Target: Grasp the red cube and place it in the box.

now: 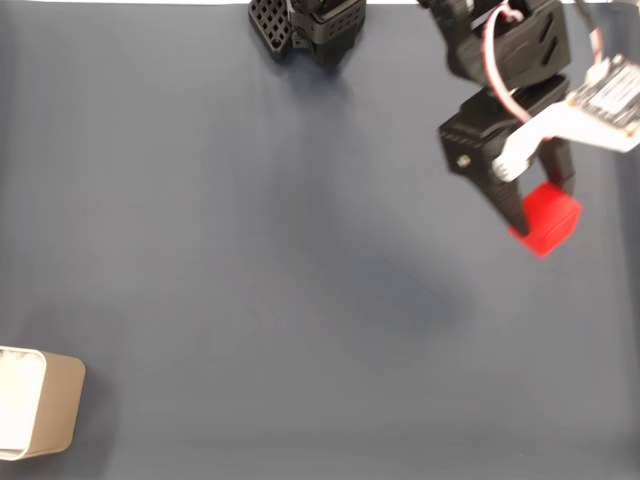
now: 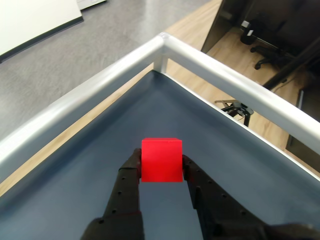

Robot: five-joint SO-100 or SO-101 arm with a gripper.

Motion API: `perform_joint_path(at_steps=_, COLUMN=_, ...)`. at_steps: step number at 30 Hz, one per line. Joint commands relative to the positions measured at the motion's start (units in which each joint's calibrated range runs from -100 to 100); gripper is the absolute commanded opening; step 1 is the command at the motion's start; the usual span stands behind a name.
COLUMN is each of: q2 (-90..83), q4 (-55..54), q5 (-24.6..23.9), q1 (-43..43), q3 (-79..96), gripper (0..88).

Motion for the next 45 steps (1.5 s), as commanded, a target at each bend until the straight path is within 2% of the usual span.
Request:
perform_joint_path(at_steps=1, q2=0.2, q4=0.3, q5=-0.6, q1=4.7, q3=-5.8, gripper=0.0)
perform_joint_path(at_steps=19, q2=9.5, q4=0.3, q5=-2.7, q1=25.5, q3=-21.3, gripper=0.0)
perform_joint_path(at_steps=30, q2=21.8, q4=0.3, q5=-3.2, q1=37.1, q3=-35.6, gripper=0.0)
perform_joint_path(at_steps=45, q2=40.3, q4=0.1, q5=-3.6, q1=46.2, q3=-58.1, gripper=0.0)
